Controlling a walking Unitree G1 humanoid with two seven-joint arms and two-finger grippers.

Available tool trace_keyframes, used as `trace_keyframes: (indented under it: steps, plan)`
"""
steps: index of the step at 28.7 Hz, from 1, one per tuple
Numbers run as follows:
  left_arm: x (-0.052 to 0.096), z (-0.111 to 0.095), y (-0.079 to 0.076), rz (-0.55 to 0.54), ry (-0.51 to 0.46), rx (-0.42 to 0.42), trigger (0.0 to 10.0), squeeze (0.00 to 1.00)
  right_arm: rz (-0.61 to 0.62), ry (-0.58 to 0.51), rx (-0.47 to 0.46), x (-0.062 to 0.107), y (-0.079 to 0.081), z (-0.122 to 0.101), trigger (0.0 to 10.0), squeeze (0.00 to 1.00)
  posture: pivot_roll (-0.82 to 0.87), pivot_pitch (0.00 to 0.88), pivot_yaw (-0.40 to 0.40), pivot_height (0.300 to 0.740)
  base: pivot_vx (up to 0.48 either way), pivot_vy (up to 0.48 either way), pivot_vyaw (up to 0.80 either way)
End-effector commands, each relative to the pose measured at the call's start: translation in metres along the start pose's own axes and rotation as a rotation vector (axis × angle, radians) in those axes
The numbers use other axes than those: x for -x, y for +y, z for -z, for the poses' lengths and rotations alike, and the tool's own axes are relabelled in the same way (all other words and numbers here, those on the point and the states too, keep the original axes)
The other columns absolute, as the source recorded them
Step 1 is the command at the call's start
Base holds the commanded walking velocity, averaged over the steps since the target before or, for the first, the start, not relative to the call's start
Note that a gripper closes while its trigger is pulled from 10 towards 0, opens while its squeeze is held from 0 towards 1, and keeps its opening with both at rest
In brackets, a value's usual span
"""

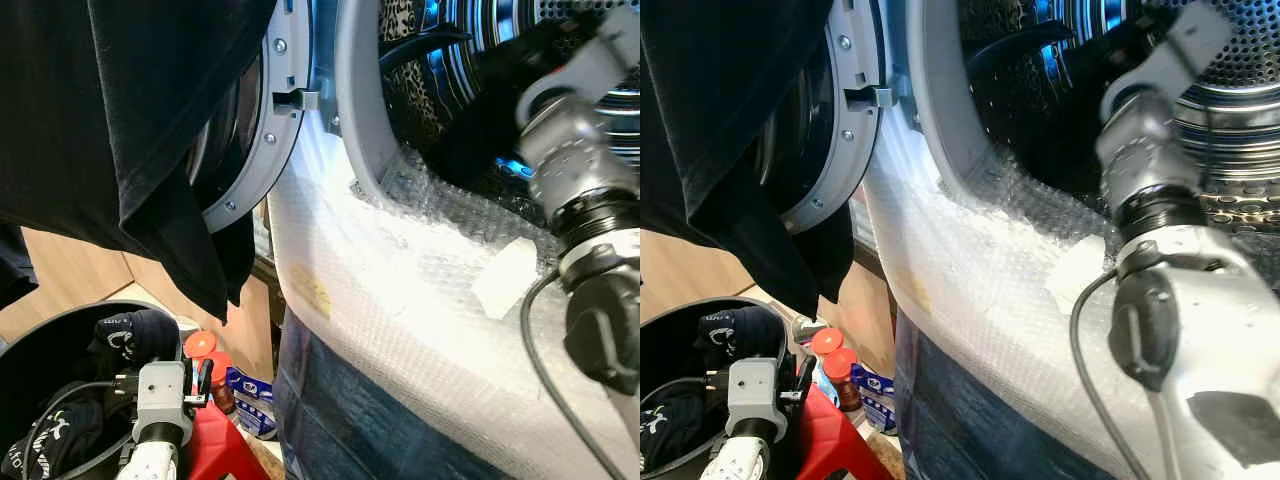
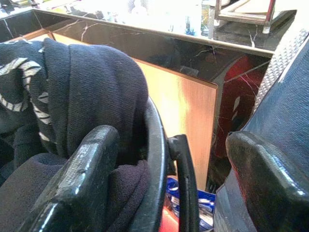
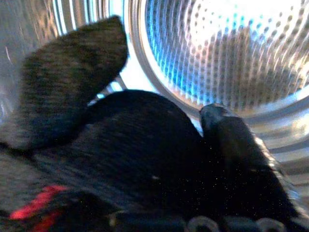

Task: Clothes washing

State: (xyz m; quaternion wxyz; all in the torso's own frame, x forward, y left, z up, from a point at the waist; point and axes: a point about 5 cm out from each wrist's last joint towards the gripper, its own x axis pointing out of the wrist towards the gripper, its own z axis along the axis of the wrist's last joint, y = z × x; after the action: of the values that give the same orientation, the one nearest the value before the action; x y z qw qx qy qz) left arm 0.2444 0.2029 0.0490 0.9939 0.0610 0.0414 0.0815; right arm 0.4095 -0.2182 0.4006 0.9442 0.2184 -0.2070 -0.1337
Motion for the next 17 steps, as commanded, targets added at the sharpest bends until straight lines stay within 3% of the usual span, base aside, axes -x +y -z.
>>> trace_keyframes:
  steps: [1,5,7,10,13,17]
  plan:
    - [0.003,0.005,-0.002,0.015,0.026,-0.014,10.0,0.0,-0.051,0.035,0.027,0.002,0.01,0.009,10.0,1.0,0.13,0.0,-0.025,0.74,0.0,0.0,0.0]
    - [0.006,0.008,-0.004,0.014,0.034,-0.004,10.0,0.0,-0.084,0.215,0.087,0.011,0.012,0.049,10.0,1.0,0.13,0.0,-0.025,0.74,0.0,0.0,0.0]
    - [0.007,0.007,-0.004,0.0,0.027,0.017,10.0,0.0,-0.057,0.205,0.078,0.011,0.008,0.05,10.0,1.0,0.13,0.0,-0.027,0.74,0.0,0.0,0.0]
    - [0.007,0.002,0.0,-0.052,-0.01,0.056,10.0,0.0,-0.001,0.039,-0.029,0.004,0.002,0.018,10.0,1.0,0.12,0.0,-0.031,0.74,0.0,0.0,0.0]
    - [0.006,0.001,0.001,-0.054,-0.021,0.067,10.0,0.0,-0.023,-0.05,-0.037,0.002,0.008,-0.001,10.0,1.0,0.12,0.0,-0.032,0.74,0.0,0.0,0.0]
    - [0.005,0.002,0.0,-0.066,-0.013,0.127,10.0,0.0,-0.023,-0.214,0.041,0.004,0.014,-0.024,10.0,1.0,0.12,0.0,-0.033,0.74,0.0,0.0,0.0]
